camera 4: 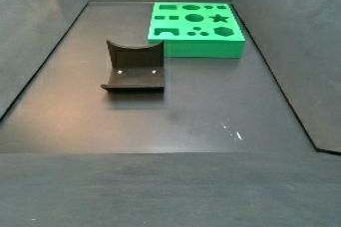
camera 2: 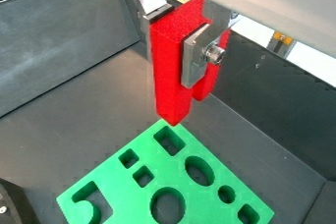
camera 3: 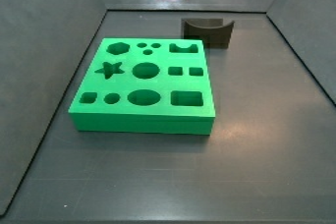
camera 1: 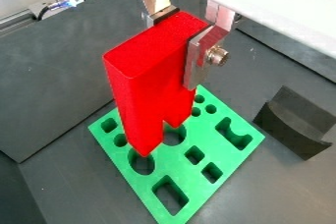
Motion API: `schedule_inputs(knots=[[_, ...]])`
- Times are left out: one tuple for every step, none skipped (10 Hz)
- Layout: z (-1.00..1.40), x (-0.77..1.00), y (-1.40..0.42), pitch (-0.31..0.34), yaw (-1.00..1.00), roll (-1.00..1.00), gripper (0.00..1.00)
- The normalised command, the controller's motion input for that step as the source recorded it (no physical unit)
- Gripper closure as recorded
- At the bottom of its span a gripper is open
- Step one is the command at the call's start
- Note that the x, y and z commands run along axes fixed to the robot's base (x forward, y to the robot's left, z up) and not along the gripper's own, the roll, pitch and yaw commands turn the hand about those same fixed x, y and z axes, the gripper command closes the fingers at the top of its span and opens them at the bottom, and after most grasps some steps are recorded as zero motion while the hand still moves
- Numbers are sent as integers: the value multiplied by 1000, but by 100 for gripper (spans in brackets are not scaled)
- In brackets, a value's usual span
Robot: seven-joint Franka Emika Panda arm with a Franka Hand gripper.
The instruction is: Insert the double-square object.
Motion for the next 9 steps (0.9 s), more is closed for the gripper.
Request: schedule_inputs(knots=[[0,0,-3,0,0,29,100],[0,0,0,-10,0,0,100],[0,0,0,0,-14,0,100],[-171,194,0,0,-386,1,100],[-403,454,6,0,-689,4,100],[-517,511,163,0,-734,24,100],[-754,537,114,57,-717,84,100],[-849,486,126,81,-714,104,100],[-794,391,151,44,-706,113,100]])
